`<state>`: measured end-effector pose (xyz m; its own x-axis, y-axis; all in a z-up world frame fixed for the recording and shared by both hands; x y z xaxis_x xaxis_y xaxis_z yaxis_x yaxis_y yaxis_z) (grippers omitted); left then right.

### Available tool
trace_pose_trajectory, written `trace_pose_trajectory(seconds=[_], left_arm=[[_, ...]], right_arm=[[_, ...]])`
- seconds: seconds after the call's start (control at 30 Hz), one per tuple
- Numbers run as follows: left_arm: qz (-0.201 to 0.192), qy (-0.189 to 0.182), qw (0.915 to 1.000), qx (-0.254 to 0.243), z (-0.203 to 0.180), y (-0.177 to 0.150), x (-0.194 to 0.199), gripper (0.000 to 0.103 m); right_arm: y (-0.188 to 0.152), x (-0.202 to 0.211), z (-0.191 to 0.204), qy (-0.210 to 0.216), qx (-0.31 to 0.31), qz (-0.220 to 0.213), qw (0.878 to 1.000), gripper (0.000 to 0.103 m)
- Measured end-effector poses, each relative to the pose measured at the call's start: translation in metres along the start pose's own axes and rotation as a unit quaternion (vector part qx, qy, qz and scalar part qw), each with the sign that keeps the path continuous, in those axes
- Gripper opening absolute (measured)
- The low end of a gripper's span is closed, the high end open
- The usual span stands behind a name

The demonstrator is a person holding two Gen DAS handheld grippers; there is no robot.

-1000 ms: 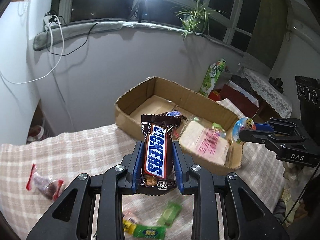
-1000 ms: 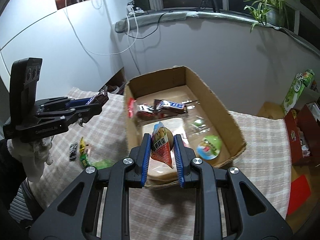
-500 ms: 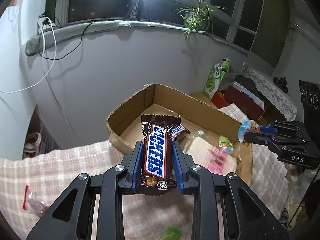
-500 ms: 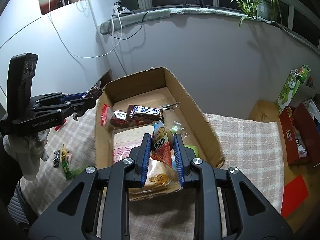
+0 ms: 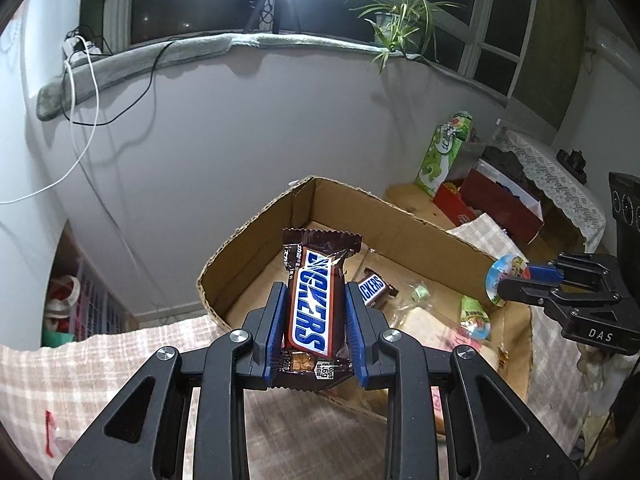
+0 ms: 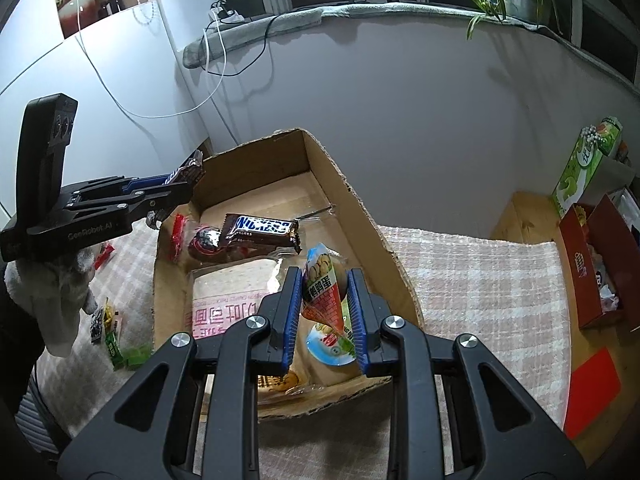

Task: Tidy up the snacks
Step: 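Carry the Snickers bar with the left tool over the box while the right tool carries the orange packet, then open the left tool dropping the Snickers into the box while the right tool drops the orange packet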

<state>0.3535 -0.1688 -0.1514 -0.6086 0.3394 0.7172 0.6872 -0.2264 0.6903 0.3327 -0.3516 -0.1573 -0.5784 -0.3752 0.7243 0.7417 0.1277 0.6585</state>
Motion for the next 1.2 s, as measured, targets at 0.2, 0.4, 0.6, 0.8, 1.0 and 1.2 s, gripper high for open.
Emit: trace_pose_trajectory(seconds=[0.2, 0.4, 0.6, 0.8, 1.0, 1.2], left_arm=[[0.004, 0.001, 1.0000, 0.007, 0.003, 0.001, -0.005, 0.027], [0.003, 0.003, 1.0000, 0.003, 0.000, 0.003, -0.005, 0.027], [-0.004, 0.008, 0.9999, 0.008, 0.001, 0.007, -0.001, 0.059], [-0.010, 0.007, 0.9999, 0.012, 0.001, 0.010, 0.006, 0.059], [-0.013, 0.004, 0.9998, 0.013, 0.000, 0.010, 0.013, 0.059], [-0.018, 0.001, 0.9997, 0.017, 0.000, 0.010, 0.023, 0.059]], right_arm=[[-0.001, -0.003, 0.000, 0.003, 0.001, 0.003, 1.000, 0.024], [0.000, -0.002, 0.001, 0.001, 0.002, 0.003, 1.000, 0.024], [0.002, 0.005, 0.003, -0.012, 0.010, -0.011, 1.000, 0.063], [0.005, 0.012, 0.009, -0.012, 0.014, -0.014, 1.000, 0.063], [0.003, 0.018, 0.018, -0.012, 0.021, -0.014, 1.000, 0.063], [0.000, 0.029, 0.028, -0.014, 0.028, -0.016, 0.999, 0.063]])
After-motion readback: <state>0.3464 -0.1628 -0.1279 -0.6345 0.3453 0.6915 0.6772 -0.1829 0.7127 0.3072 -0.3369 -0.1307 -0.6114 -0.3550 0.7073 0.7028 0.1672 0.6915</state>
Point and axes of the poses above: each gripper's, at about its wrist camera, not at the fingertips, and x roughly against the way its jaws point, z to its left, y to its top, the point moved 9 cm from there along -x, roughly the way its jaws point, and after that the axes turned 4 degrees about y, right-handed, at the moved point
